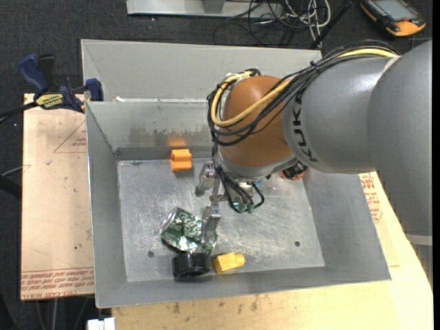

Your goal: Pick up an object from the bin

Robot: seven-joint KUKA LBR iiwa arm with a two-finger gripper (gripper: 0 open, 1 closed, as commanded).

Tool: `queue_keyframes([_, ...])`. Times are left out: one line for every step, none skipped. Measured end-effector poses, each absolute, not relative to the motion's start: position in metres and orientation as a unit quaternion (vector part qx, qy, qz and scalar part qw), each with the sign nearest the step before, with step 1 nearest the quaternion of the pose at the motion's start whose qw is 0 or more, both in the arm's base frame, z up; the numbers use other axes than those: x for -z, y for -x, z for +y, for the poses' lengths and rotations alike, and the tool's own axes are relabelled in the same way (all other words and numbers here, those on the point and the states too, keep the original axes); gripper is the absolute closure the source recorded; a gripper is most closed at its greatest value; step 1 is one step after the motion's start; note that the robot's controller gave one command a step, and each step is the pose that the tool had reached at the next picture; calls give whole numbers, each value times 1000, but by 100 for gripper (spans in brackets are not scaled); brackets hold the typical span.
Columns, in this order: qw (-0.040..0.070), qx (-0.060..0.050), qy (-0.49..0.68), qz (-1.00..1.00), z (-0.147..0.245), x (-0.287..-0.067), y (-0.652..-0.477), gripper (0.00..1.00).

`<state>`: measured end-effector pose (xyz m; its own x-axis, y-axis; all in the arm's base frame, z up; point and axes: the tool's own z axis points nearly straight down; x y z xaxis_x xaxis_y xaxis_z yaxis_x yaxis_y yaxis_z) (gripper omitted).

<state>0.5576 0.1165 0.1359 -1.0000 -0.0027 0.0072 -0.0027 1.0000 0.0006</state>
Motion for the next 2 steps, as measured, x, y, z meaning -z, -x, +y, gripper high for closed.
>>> queue_keyframes([0,1,0,-1000,116,-140,-560,0])
queue_keyframes([-20,2,-52,-998,156,-82,-512,100])
